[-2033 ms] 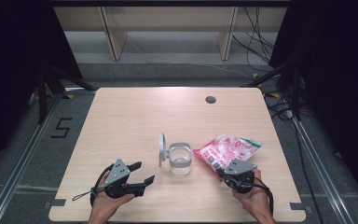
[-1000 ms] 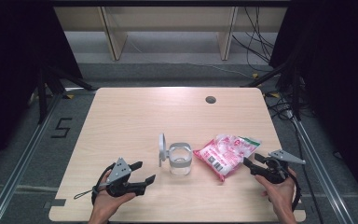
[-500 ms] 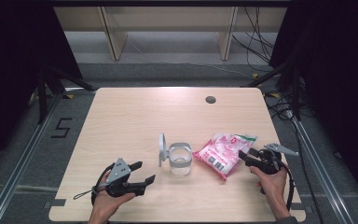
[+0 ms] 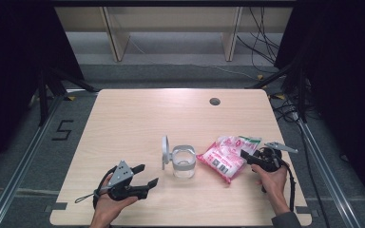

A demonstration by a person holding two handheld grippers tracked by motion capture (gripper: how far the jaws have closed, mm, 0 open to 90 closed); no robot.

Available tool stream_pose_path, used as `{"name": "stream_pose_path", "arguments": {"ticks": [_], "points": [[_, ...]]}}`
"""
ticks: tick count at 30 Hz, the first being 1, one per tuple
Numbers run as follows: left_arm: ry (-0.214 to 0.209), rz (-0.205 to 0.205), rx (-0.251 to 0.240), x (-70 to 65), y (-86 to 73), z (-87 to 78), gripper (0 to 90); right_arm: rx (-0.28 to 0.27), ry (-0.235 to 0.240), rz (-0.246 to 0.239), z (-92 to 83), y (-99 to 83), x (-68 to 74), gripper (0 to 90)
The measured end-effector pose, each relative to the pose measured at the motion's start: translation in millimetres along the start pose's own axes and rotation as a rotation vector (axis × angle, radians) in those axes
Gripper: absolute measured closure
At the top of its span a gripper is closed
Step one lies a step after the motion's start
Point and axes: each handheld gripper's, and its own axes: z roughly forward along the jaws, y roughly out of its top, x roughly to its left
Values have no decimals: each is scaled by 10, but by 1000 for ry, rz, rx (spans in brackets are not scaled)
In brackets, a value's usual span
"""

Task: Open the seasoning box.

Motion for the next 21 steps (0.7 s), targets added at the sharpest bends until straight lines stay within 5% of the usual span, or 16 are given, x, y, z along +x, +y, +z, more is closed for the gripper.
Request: {"name": "stream_pose_path", "arguments": {"ticks": [6, 7, 9, 10, 11, 12, 16, 19, 20, 21], "points": [[5, -1, 2, -1, 5, -10, 282, -18, 4, -8, 65, -13, -20, 512], [5, 1, 3, -1, 6, -10, 282, -5, -8, 38, 67, -13, 23, 528], [5, 0, 3, -2, 6, -8, 282, 13, -19, -9, 84, 2, -1, 541], [-1, -3, -2, 1, 2, 0, 282, 16, -24, 33, 92, -1, 37, 542], [-2, -3, -1, 0, 0, 5, 282, -10, -2, -7, 120, -7, -9, 545], [7, -9, 4, -8, -3, 6, 281, 8, -3, 45, 112, -9, 30, 551], [-3, -4, 1, -12, -2, 12, 280, 6, -2, -23, 159, 10, 12, 622], [-6, -4, -2, -5, 1, 5, 279, 6, 5, -40, 178, 16, 35, 716], [-3, -3, -1, -3, 2, 1, 279, 8, 0, -4, 189, 14, 80, 757], [-2, -4, -1, -1, 2, 0, 279, 4, 12, -59, 186, 25, 54, 794]]}}
